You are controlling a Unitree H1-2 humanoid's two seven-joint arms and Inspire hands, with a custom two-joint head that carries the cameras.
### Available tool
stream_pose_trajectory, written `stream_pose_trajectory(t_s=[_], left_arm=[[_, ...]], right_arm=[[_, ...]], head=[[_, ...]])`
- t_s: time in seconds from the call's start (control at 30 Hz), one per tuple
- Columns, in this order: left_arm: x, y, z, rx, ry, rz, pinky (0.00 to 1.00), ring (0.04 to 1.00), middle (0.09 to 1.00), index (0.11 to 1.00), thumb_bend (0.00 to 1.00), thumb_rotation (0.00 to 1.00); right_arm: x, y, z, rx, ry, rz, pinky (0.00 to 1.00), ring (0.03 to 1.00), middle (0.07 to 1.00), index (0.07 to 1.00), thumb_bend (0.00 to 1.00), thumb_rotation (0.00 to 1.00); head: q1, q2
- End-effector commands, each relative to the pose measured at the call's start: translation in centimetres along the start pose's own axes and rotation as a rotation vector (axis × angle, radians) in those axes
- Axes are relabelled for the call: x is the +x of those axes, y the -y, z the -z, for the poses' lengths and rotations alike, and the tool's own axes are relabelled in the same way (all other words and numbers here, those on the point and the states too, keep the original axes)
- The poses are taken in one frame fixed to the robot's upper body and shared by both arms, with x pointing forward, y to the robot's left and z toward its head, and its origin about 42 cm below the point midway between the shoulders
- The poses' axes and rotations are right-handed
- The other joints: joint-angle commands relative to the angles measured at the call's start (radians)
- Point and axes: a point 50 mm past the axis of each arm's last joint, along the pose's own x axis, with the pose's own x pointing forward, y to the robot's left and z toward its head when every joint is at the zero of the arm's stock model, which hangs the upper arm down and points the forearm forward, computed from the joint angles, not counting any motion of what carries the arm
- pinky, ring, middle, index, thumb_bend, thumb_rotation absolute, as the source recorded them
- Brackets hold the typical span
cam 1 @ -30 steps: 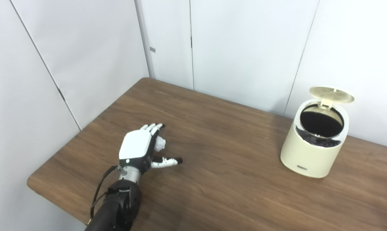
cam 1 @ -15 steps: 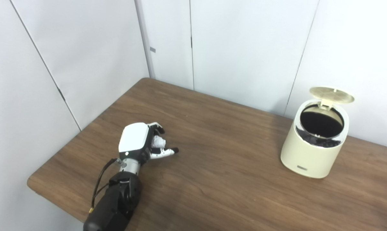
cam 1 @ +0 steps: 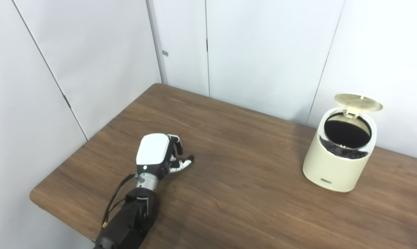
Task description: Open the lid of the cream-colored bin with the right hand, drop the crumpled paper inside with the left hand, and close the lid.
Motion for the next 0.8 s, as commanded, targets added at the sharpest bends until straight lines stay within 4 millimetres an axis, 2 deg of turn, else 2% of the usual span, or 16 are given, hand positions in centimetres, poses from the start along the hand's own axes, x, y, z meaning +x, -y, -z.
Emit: stream_pose_trajectory(t_s=[0.0, 0.17, 0.37, 0.57, 0.77], left_arm=[[0.4, 0.1, 0.2, 0.021, 0.018, -0.024, 0.11, 0.156, 0.218, 0.282, 0.76, 0.27], [0.2, 0.3, 0.0, 0.021, 0.053, -0.049, 0.12, 0.154, 0.215, 0.288, 0.78, 0.28], [0.2, -0.1, -0.6, -0.005, 0.096, -0.085, 0.08, 0.119, 0.165, 0.196, 0.75, 0.26], [0.4, -0.7, -0.9, -0.033, 0.113, -0.106, 0.09, 0.128, 0.176, 0.213, 0.72, 0.25], [0.7, -1.3, -1.1, -0.057, 0.139, -0.131, 0.10, 0.137, 0.187, 0.240, 0.70, 0.29]], right_arm=[[0.6, 0.1, -1.6, 0.013, 0.079, 0.003, 0.46, 0.631, 0.653, 0.632, 0.28, 0.27], [0.5, 0.1, -1.7, 0.019, 0.082, 0.004, 0.46, 0.629, 0.654, 0.634, 0.27, 0.25], [0.4, 0.1, -1.6, 0.014, 0.084, 0.003, 0.46, 0.626, 0.652, 0.635, 0.27, 0.25], [0.4, 0.0, -1.5, 0.015, 0.083, 0.007, 0.46, 0.627, 0.653, 0.633, 0.27, 0.25], [0.4, -0.3, -1.2, 0.023, 0.079, 0.004, 0.46, 0.625, 0.648, 0.626, 0.29, 0.24]], head=[[-0.001, 0.002], [-0.008, 0.001], [-0.012, 0.000], [-0.016, 0.000], [-0.041, -0.003]])
